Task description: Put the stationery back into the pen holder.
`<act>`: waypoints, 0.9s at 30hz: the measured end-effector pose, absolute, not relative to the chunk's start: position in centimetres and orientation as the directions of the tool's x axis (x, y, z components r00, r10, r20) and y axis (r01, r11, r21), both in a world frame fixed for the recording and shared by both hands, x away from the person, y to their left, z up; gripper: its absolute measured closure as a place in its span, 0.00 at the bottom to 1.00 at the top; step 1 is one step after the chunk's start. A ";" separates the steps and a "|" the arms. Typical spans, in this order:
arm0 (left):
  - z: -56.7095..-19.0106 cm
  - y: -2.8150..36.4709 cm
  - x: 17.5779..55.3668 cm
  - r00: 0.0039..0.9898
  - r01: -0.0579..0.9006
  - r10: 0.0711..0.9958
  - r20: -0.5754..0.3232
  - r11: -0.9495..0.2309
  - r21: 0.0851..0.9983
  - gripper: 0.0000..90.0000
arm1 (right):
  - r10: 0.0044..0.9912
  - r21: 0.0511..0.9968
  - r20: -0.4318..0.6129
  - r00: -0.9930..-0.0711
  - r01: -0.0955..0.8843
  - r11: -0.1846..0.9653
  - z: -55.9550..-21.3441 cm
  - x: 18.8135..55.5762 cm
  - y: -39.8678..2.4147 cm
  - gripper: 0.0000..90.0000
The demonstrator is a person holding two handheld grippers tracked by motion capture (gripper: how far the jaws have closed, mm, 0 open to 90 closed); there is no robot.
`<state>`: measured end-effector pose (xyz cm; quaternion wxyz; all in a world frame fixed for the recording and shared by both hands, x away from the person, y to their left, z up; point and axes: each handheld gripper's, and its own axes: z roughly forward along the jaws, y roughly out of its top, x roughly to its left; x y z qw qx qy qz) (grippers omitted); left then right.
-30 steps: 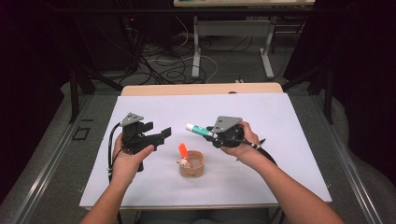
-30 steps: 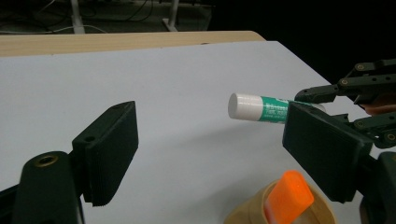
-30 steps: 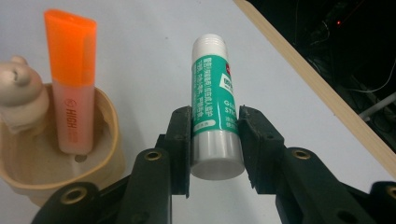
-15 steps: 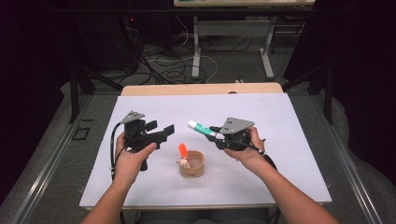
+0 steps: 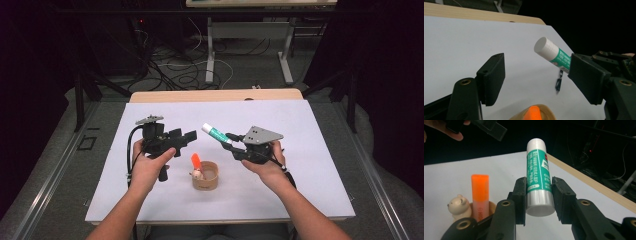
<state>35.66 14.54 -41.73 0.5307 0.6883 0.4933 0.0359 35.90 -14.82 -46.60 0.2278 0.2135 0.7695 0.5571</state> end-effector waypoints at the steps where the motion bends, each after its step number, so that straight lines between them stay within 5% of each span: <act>1: -41.6 14.4 35.7 0.505 0.653 0.706 -0.496 0.064 0.755 0.34 | 0.585 0.958 -0.104 -0.804 0.077 0.277 -46.6 35.8 -14.8 0.74; 9: -41.4 13.9 36.3 0.481 0.701 0.652 -0.586 0.116 0.704 0.44 | 0.584 0.970 -0.075 -0.808 0.076 0.229 -46.4 35.6 -14.6 0.74; 27: -42.2 12.6 37.5 0.426 0.755 0.574 -0.699 0.199 0.624 0.46 | 0.575 0.983 -0.030 -0.818 0.079 0.164 -46.0 35.3 -13.6 0.74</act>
